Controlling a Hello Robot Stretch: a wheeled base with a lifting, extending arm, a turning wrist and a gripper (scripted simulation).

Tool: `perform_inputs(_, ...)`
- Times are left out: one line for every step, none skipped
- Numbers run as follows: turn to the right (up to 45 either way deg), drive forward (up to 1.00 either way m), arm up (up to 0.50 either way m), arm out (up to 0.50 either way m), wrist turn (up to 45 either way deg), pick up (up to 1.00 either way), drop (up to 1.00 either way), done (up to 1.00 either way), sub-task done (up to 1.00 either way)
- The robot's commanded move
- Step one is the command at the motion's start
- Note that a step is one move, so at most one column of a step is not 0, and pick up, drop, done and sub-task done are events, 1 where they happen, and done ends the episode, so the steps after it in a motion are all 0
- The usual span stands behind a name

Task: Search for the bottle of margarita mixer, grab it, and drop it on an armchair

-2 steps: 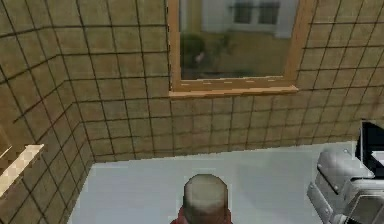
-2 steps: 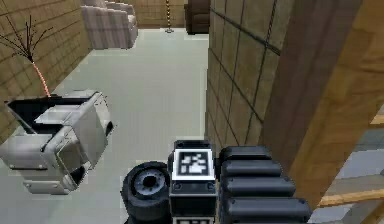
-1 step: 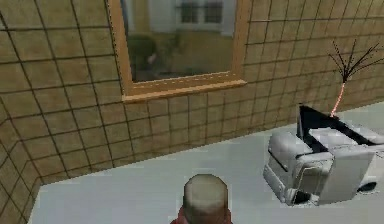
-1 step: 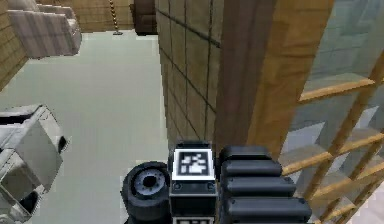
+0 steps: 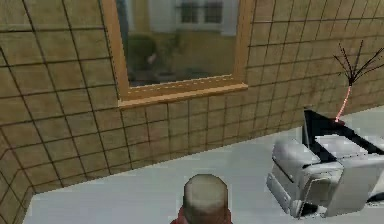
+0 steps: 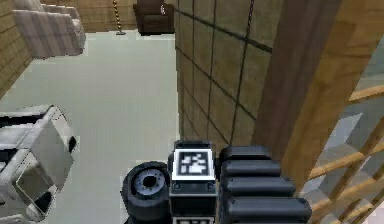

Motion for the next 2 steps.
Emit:
perform_inputs(45.0,0.0,0.0,0.0,0.0,0.0,0.0,0.0,0.0)
perform_inputs(18.0,0.0,0.0,0.0,0.0,0.0,0.0,0.0,0.0)
